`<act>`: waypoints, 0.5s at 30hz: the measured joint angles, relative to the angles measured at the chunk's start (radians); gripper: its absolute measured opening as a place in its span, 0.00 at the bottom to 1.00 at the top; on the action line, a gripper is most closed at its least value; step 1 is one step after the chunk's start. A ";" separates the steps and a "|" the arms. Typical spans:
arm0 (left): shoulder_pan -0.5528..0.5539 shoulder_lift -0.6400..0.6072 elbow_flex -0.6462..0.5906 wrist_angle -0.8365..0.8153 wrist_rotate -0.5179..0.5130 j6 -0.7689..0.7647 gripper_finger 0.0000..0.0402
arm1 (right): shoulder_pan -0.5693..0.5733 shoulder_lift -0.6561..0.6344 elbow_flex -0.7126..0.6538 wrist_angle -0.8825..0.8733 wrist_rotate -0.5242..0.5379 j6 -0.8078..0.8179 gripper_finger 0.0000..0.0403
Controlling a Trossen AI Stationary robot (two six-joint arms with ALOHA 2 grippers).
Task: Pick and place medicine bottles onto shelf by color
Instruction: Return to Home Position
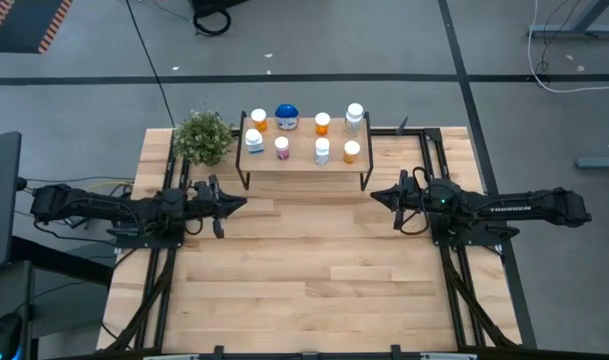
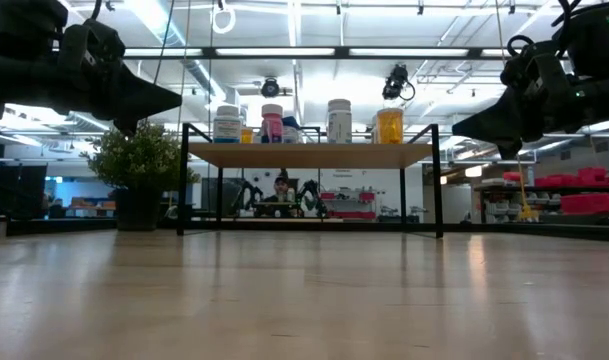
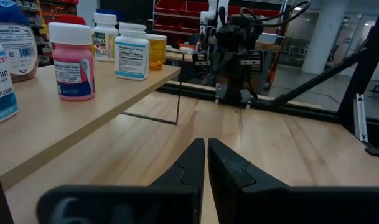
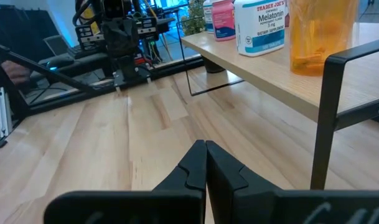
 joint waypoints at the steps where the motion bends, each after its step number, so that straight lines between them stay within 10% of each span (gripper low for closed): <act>1: 0.000 0.000 0.000 0.000 0.000 0.000 0.06 | 0.000 0.000 0.000 0.000 0.000 0.000 0.02; 15: 0.000 0.000 0.000 0.000 0.000 0.000 0.08 | 0.000 0.000 0.000 0.000 0.000 0.000 0.02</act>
